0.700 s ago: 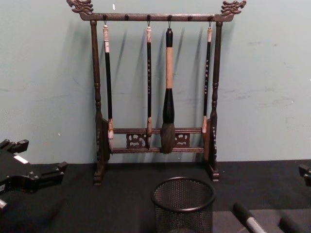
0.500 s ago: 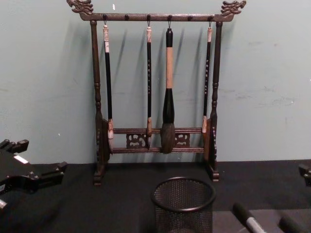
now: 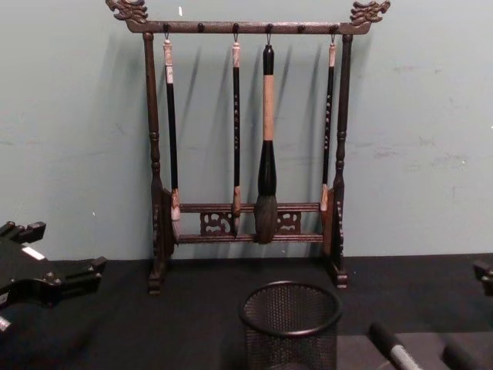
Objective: Pick up the water-based marker from the table and place it into the pen holder.
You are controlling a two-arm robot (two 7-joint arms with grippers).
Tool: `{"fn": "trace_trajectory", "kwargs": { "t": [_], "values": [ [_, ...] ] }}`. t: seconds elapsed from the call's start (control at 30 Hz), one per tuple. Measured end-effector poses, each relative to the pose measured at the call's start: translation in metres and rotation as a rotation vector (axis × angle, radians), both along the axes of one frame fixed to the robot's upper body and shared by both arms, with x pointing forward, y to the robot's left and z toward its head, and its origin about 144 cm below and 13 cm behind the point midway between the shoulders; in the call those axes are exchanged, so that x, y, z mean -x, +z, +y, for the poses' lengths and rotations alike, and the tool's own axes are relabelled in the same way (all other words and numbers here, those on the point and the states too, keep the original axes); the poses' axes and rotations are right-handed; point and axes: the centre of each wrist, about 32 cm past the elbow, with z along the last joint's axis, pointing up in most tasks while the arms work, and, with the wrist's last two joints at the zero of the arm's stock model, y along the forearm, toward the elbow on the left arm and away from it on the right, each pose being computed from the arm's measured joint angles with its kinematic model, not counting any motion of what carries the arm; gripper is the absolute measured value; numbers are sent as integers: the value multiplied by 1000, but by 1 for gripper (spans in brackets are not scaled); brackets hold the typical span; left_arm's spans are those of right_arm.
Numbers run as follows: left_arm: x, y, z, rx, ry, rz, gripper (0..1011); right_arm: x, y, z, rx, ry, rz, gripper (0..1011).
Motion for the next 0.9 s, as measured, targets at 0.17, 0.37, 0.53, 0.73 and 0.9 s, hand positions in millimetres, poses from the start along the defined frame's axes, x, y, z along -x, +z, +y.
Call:
{"fn": "trace_trajectory", "kwargs": {
  "t": [0.17, 0.37, 0.53, 0.73, 0.9],
  "values": [
    [0, 0, 0, 0, 0, 0, 1001, 0, 0, 0, 0, 0, 0, 1003],
    [0, 0, 0, 0, 0, 0, 1001, 0, 0, 0, 0, 0, 0, 1002],
    [0, 0, 0, 0, 0, 0, 1001, 6, 2, 4, -29, 12, 15, 1002],
    [0, 0, 0, 0, 0, 0, 1001, 19, 4, 12, -84, -3, 57, 1002],
    [0, 0, 0, 0, 0, 0, 1001, 30, 5, 19, -141, -20, 118, 1002]
  ]
}}
